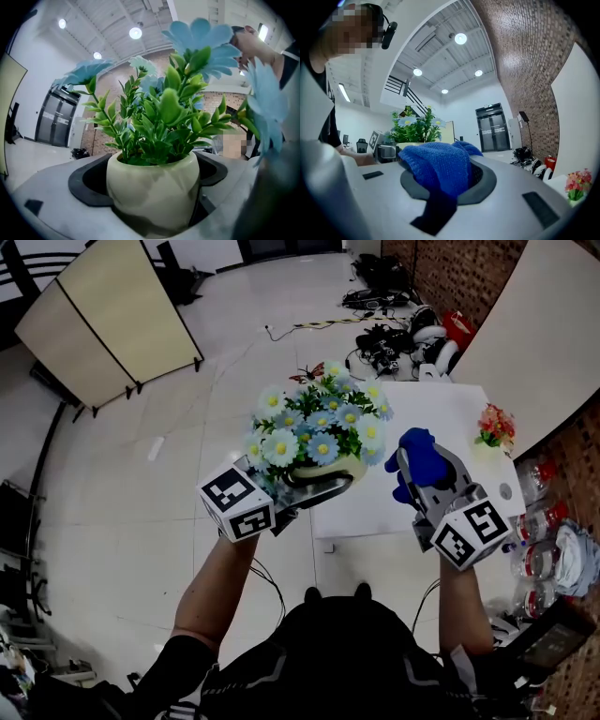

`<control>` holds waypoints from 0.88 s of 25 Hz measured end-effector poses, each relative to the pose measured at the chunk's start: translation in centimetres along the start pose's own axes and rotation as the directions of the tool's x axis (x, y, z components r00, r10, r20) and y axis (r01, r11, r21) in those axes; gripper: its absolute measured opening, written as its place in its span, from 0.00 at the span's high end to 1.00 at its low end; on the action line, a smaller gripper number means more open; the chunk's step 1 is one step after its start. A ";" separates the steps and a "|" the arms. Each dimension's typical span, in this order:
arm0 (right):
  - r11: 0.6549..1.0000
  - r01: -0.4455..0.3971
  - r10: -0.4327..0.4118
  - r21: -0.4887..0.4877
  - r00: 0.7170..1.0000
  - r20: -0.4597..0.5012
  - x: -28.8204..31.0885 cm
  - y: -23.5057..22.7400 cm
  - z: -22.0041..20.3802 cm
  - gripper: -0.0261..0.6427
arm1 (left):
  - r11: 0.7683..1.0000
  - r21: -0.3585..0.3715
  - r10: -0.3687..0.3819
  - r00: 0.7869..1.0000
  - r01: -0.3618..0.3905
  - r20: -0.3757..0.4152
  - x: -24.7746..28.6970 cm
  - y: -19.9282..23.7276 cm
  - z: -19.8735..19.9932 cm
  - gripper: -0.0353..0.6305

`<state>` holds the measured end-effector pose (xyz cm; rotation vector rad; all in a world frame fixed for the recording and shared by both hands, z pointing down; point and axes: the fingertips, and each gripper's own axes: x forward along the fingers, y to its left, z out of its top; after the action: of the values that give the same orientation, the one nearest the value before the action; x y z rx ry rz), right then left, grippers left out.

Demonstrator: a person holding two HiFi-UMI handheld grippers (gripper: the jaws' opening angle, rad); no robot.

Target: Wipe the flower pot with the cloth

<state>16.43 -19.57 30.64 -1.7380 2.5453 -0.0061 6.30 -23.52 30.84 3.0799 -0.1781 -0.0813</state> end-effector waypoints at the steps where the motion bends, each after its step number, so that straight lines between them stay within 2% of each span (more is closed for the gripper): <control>1: 1.000 0.001 -0.001 0.003 1.000 -0.007 0.0 0.1 -0.5 0.85 | 1.000 -0.003 -0.008 1.000 0.008 0.001 -0.2 0.0 -0.8 0.13; 7: 1.000 -0.004 0.005 0.010 0.999 -0.042 1.0 0.9 -2.1 0.85 | 0.998 0.054 -0.036 0.999 0.038 -0.033 -1.8 0.8 -5.4 0.13; 11: 1.000 -0.004 0.004 0.011 0.998 -0.055 0.8 0.2 -3.7 0.85 | 0.998 0.022 -0.062 0.997 0.063 -0.036 -1.3 0.9 -10.0 0.13; 16: 1.000 0.005 -0.003 0.021 0.997 -0.079 0.7 -0.8 -7.9 0.85 | 0.998 -0.010 -0.067 0.996 0.066 -0.065 -0.6 2.1 -17.8 0.13; 22: 0.999 -0.001 0.005 0.036 0.994 -0.110 1.1 -1.7 -14.3 0.85 | 0.997 0.007 -0.076 0.989 0.078 -0.124 -0.1 3.2 -26.7 0.13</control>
<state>16.86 -21.68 44.94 -1.7686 2.6060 -0.1510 7.32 -25.29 57.61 3.0908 -0.0538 0.1079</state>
